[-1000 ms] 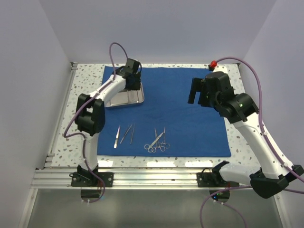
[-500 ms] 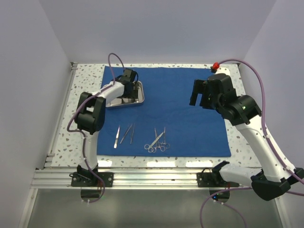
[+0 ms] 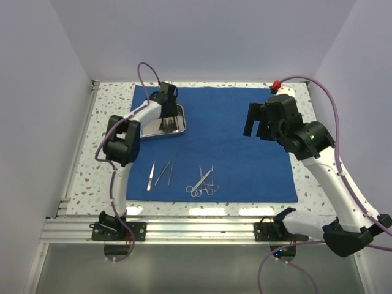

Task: Open and lay out the surgical kit
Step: Pick up the medical item from the container.

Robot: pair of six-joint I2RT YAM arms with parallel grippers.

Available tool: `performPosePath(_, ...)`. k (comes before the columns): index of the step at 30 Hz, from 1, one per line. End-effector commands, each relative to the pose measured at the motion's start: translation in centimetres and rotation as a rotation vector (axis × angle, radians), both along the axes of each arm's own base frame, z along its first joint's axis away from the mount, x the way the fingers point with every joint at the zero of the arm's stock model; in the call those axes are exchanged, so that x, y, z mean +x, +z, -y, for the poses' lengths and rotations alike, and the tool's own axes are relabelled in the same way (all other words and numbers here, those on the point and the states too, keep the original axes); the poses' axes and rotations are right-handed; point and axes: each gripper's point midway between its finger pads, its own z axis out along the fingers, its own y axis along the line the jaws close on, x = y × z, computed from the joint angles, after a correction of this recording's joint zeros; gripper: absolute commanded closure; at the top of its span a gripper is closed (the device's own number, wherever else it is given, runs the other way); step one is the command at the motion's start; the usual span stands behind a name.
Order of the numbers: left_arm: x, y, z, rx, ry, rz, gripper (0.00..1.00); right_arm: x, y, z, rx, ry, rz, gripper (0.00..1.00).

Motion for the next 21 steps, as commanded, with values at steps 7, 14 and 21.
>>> performPosePath(7,-1.4,-5.1,-0.3,-0.007,0.023,-0.125,0.86,0.7,-0.5,-0.3,-0.011,0.000,-0.019,0.02)
performPosePath(14,-1.1,-4.6,-0.5,0.003,0.028,-0.115,1.00,0.8,-0.8,-0.6,-0.016,0.011,-0.032,0.02)
performPosePath(21,0.6,0.7,-0.8,0.016,0.023,-0.029,1.00,0.7,-0.9,-0.7,-0.002,0.013,-0.030,0.02)
